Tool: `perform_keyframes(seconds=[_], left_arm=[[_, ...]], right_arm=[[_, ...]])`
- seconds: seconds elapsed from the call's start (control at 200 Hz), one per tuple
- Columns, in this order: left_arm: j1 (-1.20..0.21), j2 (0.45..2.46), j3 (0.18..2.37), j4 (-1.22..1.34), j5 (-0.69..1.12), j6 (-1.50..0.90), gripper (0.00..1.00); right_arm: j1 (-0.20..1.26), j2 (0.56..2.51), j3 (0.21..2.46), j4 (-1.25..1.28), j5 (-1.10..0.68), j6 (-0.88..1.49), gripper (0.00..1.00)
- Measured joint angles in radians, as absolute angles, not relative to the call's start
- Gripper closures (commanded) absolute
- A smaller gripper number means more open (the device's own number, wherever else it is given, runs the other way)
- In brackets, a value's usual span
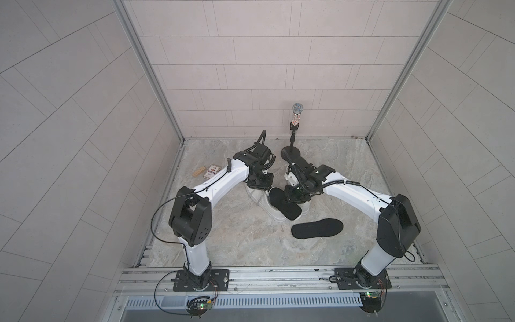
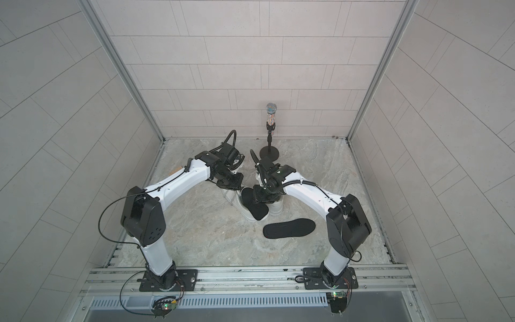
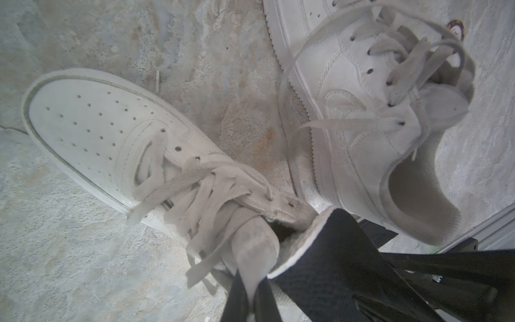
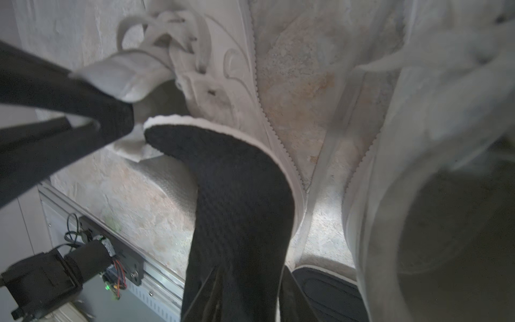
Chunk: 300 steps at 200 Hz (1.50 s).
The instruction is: Insert the insole into the shoe
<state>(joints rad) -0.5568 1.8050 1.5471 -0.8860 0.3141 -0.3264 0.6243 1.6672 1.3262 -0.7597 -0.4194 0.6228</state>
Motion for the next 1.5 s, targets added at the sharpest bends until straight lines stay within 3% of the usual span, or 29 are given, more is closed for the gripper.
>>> perform_keyframes(seconds=[0.155,0.3,0.565,1.146,1.501], left_arm=[[-0.557,1.804,1.538,-0.865,0.322,-0.326,1.00],[-0.557,1.793,1.521,-0.849,0.323,-0.321,1.00],[-0.557,1.790,1.512,-0.834,0.317,-0.327,1.00],[-0.551,1.756,1.511,-0.813,0.327,-0.349,1.00],[-0.529,1.733,1.434,-0.736,0.361,-0.397,1.00]], right_arm=[[0.627,1.690,1.325,-0.736,-0.379,0.637,0.66],[0.628,1.694,1.329,-0.708,-0.344,0.638,0.87],[0.630,1.708,1.334,-0.675,-0.360,0.626,1.00],[0.667,1.747,1.455,-0.742,-0.251,0.364,1.00],[0.691,1.761,1.323,-0.508,-0.194,0.368,1.00]])
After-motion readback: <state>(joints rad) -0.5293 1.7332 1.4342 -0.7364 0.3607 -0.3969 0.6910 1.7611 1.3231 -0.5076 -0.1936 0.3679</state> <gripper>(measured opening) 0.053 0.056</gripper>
